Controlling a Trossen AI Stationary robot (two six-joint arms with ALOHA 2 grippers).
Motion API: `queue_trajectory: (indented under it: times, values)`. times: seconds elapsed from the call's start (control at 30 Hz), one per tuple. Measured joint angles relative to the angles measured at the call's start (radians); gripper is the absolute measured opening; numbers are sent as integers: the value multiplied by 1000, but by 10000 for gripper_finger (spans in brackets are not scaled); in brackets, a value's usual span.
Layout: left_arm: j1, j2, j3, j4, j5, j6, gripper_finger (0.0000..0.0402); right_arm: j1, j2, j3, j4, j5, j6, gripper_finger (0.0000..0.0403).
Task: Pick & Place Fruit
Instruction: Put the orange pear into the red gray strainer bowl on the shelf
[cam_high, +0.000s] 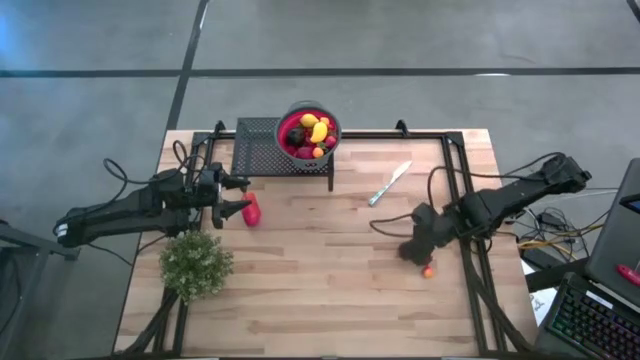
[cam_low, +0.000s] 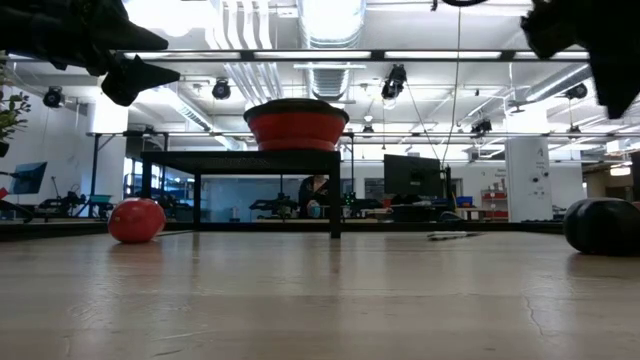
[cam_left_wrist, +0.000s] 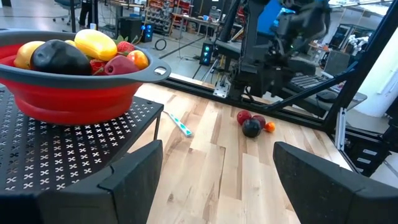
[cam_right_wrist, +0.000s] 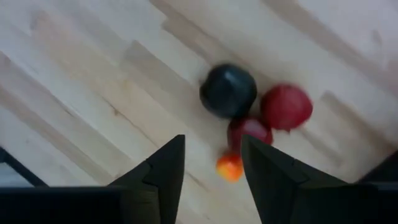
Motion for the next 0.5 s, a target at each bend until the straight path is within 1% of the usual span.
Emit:
queue_trajectory:
  times: [0.27, 0.5]
  values:
    - [0, 0, 0, 0, 0, 0, 312, 154, 4, -32, 1, -18, 285, 196]
    - [0, 0, 0, 0, 0, 0, 312, 248, 4, -84, 21, -18, 424, 227]
